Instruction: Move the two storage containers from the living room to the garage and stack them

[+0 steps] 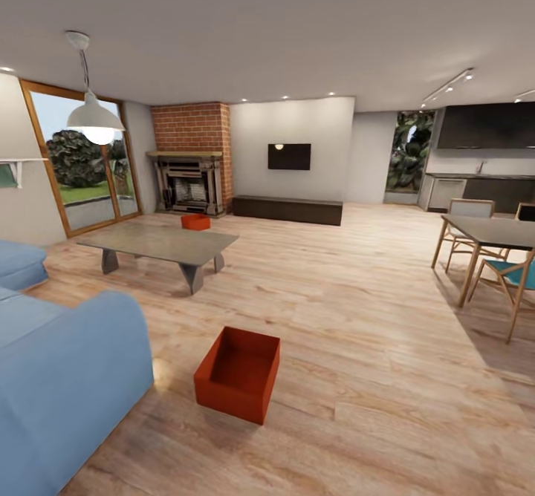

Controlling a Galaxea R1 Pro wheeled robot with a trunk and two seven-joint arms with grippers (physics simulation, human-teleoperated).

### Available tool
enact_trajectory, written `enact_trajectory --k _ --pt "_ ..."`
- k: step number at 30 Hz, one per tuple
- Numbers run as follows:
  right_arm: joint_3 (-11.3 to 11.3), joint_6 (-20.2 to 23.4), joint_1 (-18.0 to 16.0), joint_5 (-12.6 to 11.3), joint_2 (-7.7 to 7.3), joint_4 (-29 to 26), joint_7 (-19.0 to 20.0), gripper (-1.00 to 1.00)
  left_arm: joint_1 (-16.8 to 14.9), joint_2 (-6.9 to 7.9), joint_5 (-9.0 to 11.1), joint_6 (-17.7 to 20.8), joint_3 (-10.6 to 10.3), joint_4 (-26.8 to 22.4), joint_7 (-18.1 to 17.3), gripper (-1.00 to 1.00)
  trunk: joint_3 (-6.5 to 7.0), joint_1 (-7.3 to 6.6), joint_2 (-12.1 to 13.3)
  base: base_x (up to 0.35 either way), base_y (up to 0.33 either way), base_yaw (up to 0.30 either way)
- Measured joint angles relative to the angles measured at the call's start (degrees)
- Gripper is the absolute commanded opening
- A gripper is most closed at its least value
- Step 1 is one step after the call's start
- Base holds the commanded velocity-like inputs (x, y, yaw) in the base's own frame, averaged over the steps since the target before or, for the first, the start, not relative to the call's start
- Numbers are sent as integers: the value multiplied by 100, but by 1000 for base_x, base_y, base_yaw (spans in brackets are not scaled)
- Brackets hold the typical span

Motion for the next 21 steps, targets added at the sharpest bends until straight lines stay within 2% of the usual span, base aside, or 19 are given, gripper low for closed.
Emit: enact_trajectory --k 16,21 --pt "-15 -8 0 0 12 0 -6 100 0 0 0 0 2 0 5 100 0 0 0 323 0 2" --pt "-15 -9 0 0 12 0 -26 100 0 0 0 0 3 0 3 100 0 0 0 323 0 172"
